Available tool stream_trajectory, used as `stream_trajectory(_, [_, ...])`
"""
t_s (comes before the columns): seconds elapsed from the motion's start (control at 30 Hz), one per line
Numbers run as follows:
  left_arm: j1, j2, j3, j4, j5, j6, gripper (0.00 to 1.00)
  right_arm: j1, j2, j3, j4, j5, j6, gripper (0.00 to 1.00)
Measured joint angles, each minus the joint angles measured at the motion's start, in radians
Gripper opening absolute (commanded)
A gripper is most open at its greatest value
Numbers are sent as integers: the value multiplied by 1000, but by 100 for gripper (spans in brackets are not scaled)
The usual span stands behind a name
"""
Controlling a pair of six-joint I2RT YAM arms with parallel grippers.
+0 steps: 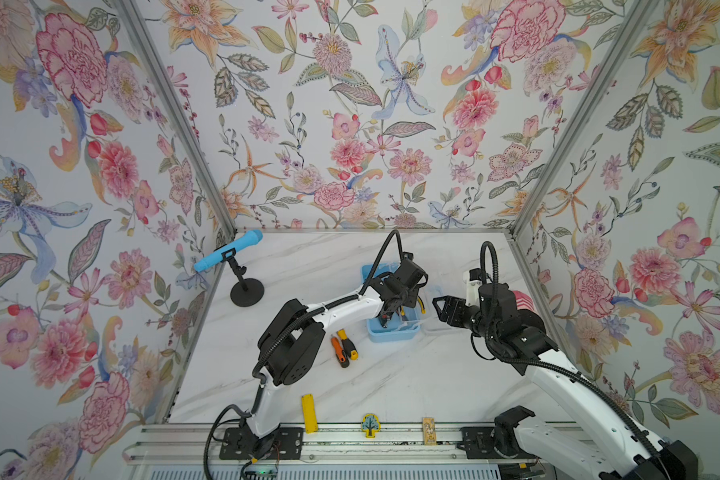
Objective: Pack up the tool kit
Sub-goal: 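Carry the pliers over the blue box with the left gripper and release, then withdraw the left gripper and lower it over the orange-handled screwdriver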
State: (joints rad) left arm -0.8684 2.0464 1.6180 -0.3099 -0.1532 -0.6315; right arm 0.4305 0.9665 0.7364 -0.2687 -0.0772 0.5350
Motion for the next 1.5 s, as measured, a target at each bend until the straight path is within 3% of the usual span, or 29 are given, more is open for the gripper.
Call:
stream_trajectory(0.27, [18, -58, -3, 13, 15, 23, 43, 23, 47, 62, -6, -16, -8, 71])
stream_trajectory(0.53, [16, -492, -412, 110, -23, -21, 43, 254, 188, 167, 5, 26, -38, 71])
stream_trajectory(0.7, [10, -673, -625, 128, -72, -89, 43, 373, 321, 215, 4, 48, -72, 71])
stream_trajectory(0.9, [8, -772, -785, 95, -117, -164, 43, 433, 399, 257, 0, 63, -94, 71])
stream_trajectory(1.2, [7, -905, -841, 52, -161, -222, 45, 552, 523, 347, 1, 69, -103, 75])
stream_trajectory(1.5, [4, -930, -937, 41, -168, -268, 49, 563, 531, 347, -8, 88, -101, 76])
